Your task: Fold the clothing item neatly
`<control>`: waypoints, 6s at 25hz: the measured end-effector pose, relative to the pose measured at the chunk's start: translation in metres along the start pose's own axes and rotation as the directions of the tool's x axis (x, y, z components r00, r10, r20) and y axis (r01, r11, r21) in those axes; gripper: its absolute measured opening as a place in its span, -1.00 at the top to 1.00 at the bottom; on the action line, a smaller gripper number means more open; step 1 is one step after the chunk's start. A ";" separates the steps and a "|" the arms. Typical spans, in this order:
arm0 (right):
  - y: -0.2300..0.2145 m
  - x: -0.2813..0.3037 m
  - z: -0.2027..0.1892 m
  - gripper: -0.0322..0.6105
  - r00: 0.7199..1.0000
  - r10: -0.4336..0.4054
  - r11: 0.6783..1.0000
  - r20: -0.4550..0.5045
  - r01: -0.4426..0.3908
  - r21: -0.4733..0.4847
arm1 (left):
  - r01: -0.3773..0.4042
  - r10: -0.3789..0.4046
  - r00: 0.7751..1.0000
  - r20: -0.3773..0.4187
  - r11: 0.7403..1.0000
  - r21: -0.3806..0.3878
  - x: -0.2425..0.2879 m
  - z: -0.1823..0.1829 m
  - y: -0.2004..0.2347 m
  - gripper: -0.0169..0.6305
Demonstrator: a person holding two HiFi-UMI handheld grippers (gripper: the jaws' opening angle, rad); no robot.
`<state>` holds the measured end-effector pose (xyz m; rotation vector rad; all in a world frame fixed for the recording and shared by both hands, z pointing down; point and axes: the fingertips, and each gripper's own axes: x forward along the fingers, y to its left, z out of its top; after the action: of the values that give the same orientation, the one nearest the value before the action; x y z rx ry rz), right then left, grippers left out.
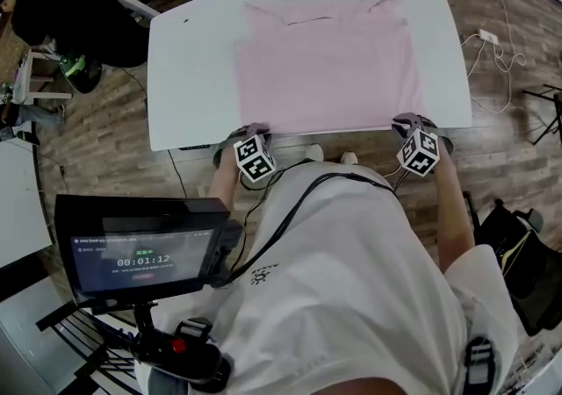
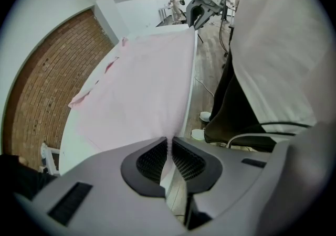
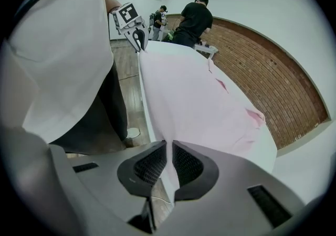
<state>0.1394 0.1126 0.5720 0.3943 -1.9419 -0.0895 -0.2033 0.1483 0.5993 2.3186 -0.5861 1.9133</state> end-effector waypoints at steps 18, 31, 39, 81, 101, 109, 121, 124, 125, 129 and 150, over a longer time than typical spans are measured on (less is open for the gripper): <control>0.053 -0.086 -0.026 0.78 0.994 0.005 1.000 0.105 -0.004 -0.011 | -0.092 0.102 0.991 0.084 0.989 -0.116 -0.072 0.023 -0.088 0.84; 0.026 -0.119 -0.011 0.78 0.989 -0.029 0.998 0.144 0.038 -0.059 | -0.208 0.223 0.968 0.112 0.969 -0.129 -0.115 0.036 -0.070 0.84; -0.053 -0.113 0.022 0.81 0.980 -0.117 0.990 0.160 0.129 -0.066 | -0.278 0.292 0.945 0.150 0.955 -0.105 -0.129 0.050 0.011 0.89; -0.304 0.115 0.022 0.73 0.983 -0.165 0.983 -0.077 0.157 -0.094 | -0.211 0.210 0.972 0.107 0.977 0.000 0.081 0.104 0.314 0.57; -0.265 0.036 -0.006 0.25 0.948 -0.318 0.903 0.028 0.294 0.314 | -0.180 0.433 0.842 0.323 0.789 -0.588 -0.023 0.080 0.339 0.21; -0.212 0.021 0.009 0.89 0.946 -0.306 0.895 0.109 0.246 0.373 | -0.167 0.431 0.852 0.298 0.762 -0.625 -0.030 0.086 0.271 0.94; -0.149 -0.042 0.038 0.89 0.877 -0.367 0.832 0.311 0.160 0.531 | -0.102 0.476 0.767 0.431 0.753 -0.650 -0.085 0.129 0.175 0.94; -0.144 -0.049 0.048 0.89 0.854 -0.387 0.814 0.347 0.140 0.564 | -0.070 0.480 0.743 0.467 0.749 -0.659 -0.090 0.143 0.163 0.94; -0.142 -0.054 0.051 0.89 0.844 -0.398 0.806 0.360 0.134 0.577 | -0.067 0.482 0.736 0.475 0.751 -0.657 -0.094 0.148 0.156 0.94; -0.115 -0.088 0.051 0.89 0.805 -0.429 0.793 0.411 0.117 0.599 | -0.064 0.504 0.709 0.493 0.742 -0.667 -0.113 0.162 0.118 0.94; -0.061 -0.161 0.048 0.89 0.724 -0.449 0.819 0.523 0.099 0.566 | -0.024 0.584 0.618 0.526 0.683 -0.730 -0.201 0.163 0.022 0.94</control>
<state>0.1658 0.0997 0.3951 1.1506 -2.5674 0.1089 -0.0894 0.1277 0.3667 2.4236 -1.5678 0.4598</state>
